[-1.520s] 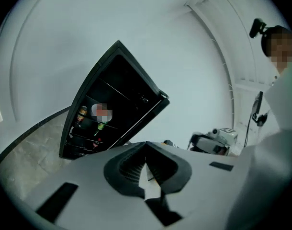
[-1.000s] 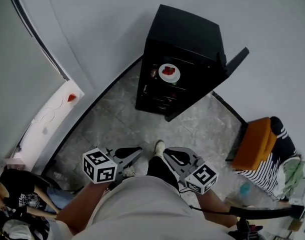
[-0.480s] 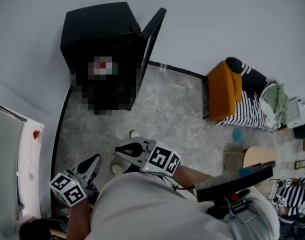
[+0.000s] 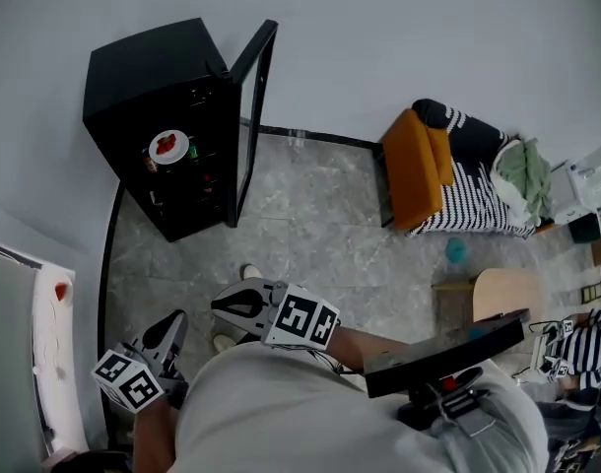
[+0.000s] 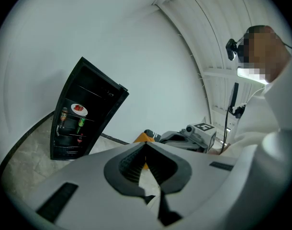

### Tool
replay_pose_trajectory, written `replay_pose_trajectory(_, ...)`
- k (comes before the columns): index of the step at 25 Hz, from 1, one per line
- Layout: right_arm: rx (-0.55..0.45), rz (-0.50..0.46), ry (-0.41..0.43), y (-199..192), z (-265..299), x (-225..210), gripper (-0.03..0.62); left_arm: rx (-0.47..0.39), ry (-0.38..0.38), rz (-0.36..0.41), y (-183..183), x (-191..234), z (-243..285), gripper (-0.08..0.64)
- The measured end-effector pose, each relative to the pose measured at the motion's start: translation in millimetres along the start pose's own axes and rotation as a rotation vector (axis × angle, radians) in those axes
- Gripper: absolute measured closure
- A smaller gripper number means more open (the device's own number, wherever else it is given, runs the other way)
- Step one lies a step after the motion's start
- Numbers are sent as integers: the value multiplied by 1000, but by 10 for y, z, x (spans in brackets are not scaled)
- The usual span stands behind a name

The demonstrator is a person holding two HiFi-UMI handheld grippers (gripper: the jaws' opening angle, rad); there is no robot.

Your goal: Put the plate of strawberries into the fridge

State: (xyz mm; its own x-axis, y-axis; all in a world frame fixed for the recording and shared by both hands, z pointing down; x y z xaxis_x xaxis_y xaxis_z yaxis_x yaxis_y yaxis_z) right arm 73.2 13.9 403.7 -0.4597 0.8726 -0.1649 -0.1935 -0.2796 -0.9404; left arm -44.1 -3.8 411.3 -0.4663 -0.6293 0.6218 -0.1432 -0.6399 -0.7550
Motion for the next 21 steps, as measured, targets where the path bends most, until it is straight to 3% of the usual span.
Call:
replay_pose_trajectory(8, -8, -10, -10, -26, -185, -34, 572, -5, -3, 8, -42, -128, 78, 546)
replay_pose_trajectory(13, 0, -29, 59, -18, -203, -194, 574, -54, 60, -3, 29, -88, 151, 546)
replay_pose_trajectory(17, -1, -55, 115, 135, -332, -466, 574, -112, 113, -28, 200, -124, 411, 546)
replay_pose_trajectory(21, 3, -70, 134, 217, -489, -852, 575, -141, 93, -1, 457, -268, 829, 546)
Point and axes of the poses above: the fingertips, and each gripper's own axes: z forward along the fingers, x to its left, y out of its top, the point moved 4 cm from there along -z, backward along the fingers, and after that the axes turned 4 degrees about -x, right-handed, at the moved point
